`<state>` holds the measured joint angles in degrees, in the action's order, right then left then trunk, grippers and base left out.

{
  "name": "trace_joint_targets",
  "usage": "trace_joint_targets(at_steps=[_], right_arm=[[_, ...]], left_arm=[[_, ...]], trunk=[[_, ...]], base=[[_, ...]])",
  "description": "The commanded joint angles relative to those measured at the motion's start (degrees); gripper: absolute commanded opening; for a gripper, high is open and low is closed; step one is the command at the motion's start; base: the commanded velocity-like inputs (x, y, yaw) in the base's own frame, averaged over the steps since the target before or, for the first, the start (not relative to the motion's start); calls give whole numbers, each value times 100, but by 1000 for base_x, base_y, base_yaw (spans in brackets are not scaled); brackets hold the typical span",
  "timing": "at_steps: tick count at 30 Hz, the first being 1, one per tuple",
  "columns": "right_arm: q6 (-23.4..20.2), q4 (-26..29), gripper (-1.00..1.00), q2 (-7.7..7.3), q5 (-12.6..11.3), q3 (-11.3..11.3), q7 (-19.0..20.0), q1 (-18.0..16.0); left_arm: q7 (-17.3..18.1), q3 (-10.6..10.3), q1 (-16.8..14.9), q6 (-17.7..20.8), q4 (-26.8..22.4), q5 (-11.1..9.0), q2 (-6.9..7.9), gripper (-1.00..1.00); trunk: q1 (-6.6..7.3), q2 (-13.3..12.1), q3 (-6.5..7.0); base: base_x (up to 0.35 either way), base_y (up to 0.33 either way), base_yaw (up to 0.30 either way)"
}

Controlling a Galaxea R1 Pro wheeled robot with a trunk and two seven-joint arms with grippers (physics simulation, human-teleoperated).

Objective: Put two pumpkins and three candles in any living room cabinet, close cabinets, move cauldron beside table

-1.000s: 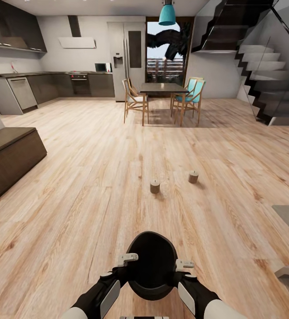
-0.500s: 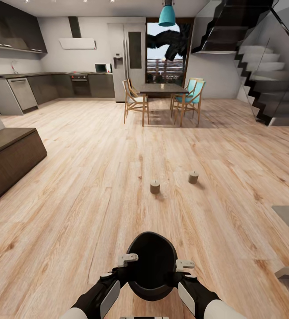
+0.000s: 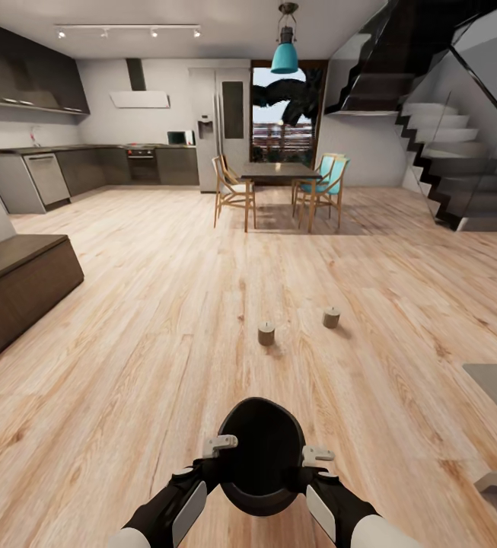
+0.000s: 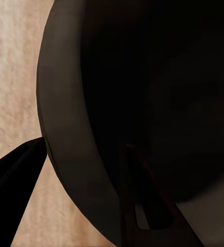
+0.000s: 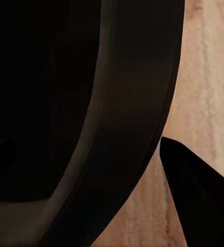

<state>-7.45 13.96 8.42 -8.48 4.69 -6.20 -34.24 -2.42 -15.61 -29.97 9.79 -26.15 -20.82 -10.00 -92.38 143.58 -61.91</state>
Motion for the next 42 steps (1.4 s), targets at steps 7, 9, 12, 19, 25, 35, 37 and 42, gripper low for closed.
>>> trace_joint_targets(at_steps=[7,9,12,19,25,35,37,42], right_arm=[[-26,71,-100,2,-127,59,-5,-4],[-22,77,-100,2,-127,59,-3,-4],[-15,83,-100,-5,-128,59,19,-4],[83,89,-100,-7,-135,66,61,-4],[94,90,-100,-7,-133,67,81,-4],[88,90,-100,-7,-128,68,83,-4],[92,92,-100,-7,-129,68,83,-4],[95,-38,-100,-7,-110,17,39,-13]], left_arm=[[-22,-48,0,23,-4,-89,0,-100],[-22,-48,0,21,-4,-89,0,-100],[-22,-48,0,22,-4,-90,0,-100],[-22,-46,0,23,-4,-96,0,-100],[-22,-44,0,23,-4,-92,0,-100],[-22,-45,0,23,-4,-93,0,-100],[-22,-43,0,23,-4,-95,0,-100],[39,6,66,3,-51,-55,53,-100]], trunk=[[20,-7,151],[25,-10,196],[32,-14,262],[50,-23,417],[66,-31,550],[247,-356,738],[291,-436,774],[356,-555,827]], base=[[0,0,0],[0,0,0],[0,0,0],[0,0,0],[0,0,0],[0,0,0],[0,0,0],[0,0,0]])
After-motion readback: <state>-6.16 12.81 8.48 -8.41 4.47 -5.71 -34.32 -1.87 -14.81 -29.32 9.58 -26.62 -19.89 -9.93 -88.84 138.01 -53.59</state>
